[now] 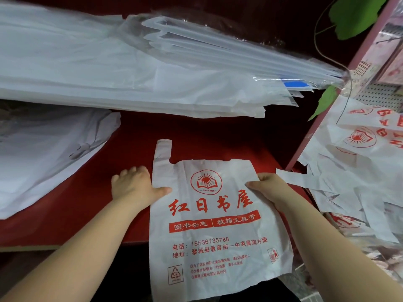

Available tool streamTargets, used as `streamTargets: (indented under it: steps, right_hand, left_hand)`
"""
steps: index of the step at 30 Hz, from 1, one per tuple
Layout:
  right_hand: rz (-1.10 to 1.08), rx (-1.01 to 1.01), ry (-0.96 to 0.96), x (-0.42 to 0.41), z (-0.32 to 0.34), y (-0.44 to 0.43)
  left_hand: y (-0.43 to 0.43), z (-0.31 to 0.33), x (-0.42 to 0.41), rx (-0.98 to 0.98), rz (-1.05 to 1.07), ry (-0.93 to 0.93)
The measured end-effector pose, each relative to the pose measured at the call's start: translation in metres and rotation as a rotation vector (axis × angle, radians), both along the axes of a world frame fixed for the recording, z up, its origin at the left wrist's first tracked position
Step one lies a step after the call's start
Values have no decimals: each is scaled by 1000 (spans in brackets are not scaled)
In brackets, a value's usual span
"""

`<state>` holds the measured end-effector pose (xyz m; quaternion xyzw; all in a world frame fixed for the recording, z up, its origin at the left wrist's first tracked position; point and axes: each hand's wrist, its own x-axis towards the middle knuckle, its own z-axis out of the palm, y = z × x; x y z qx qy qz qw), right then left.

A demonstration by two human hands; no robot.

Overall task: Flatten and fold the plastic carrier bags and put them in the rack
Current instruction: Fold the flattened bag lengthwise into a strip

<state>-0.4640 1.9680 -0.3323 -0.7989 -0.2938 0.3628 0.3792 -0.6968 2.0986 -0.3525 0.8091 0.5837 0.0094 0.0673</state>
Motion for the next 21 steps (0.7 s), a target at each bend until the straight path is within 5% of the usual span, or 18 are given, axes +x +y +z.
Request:
streamTargets:
  steps: [11, 17, 21]
  right_hand:
    - [8, 82, -26, -6, -4, -12]
    - [-2, 80, -29, -5, -5, -28]
    - [14, 121, 18, -8, -3, -35]
  left_hand:
    - [-19, 9, -1, -174, -73, -137]
    - [-18, 5, -16, -381, 14, -787]
    - [-25, 9, -17, -650, 155, -1026]
